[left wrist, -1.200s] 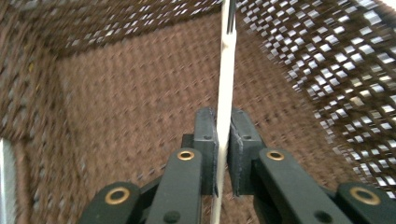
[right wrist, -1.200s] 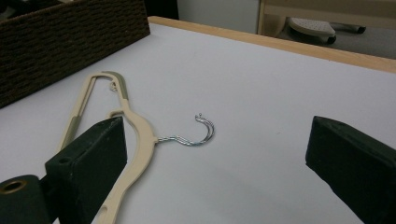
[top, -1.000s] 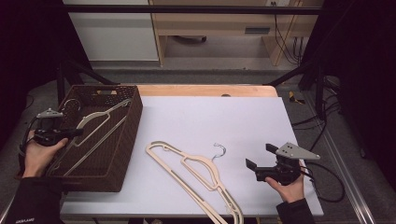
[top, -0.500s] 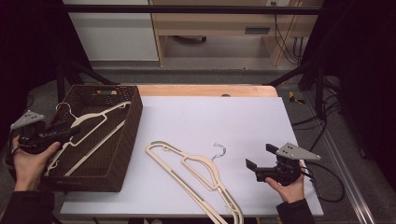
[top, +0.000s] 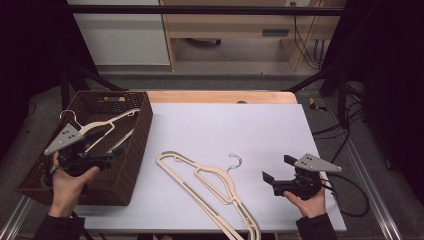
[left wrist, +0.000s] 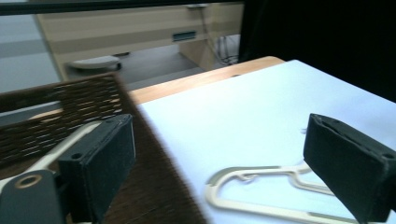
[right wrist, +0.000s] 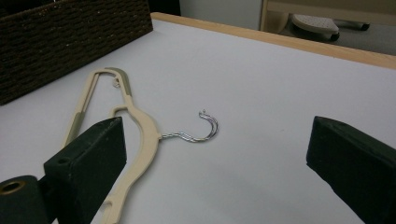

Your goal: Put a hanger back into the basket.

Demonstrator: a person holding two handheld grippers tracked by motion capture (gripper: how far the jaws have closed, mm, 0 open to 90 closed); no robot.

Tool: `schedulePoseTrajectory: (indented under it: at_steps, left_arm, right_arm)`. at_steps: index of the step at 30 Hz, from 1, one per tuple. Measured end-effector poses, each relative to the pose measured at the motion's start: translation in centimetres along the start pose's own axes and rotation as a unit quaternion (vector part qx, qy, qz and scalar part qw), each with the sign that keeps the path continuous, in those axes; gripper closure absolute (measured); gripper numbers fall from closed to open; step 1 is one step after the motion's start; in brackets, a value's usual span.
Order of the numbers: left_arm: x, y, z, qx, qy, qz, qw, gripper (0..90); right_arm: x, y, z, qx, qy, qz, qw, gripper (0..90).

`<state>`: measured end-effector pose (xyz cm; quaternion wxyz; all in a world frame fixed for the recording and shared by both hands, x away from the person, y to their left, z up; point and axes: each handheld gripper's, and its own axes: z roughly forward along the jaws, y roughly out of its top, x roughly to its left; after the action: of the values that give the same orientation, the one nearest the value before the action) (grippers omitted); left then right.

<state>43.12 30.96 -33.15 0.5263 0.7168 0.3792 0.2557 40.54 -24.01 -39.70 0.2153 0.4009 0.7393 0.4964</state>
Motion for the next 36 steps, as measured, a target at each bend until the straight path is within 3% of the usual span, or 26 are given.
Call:
schedulePoseTrajectory:
  at_steps: [5,9,11,22,25,29,36]
  left_arm:
    - [-2.9,-0.5,1.5,0.01,-0.024,0.022,0.9994,7.1]
    - [-4.3,-1.1,2.4,0.015,-0.035,0.021,0.9991,7.0]
    - [-4.8,-1.4,3.0,0.025,-0.045,0.03,0.9982,7.0]
    - [-6.8,-3.2,5.1,0.047,-0.07,0.036,0.9958,7.0]
    - [-7.3,-4.0,5.8,0.053,-0.079,0.036,0.9948,7.3]
    - [-7.7,-5.0,6.7,0.075,-0.086,0.044,0.9925,7.1]
    - [-7.8,-6.0,7.4,0.088,-0.098,0.039,0.9905,6.5]
  right_arm:
    - [0.3,0.0,0.1,0.005,0.002,-0.001,1.0,5.3]
    - [0.5,-0.1,0.3,0.013,0.004,-0.004,0.9999,5.6]
    - [0.6,-0.2,0.5,0.018,0.006,-0.002,0.9998,5.8]
    - [1.1,-0.4,1.0,0.036,0.024,0.002,0.9991,7.0]
    - [1.4,-0.6,1.5,0.053,0.03,-0.005,0.9981,7.9]
    - [1.7,-0.8,1.7,0.065,0.037,-0.006,0.9972,8.3]
    - [2.6,-1.5,2.3,0.089,0.045,-0.01,0.995,9.4]
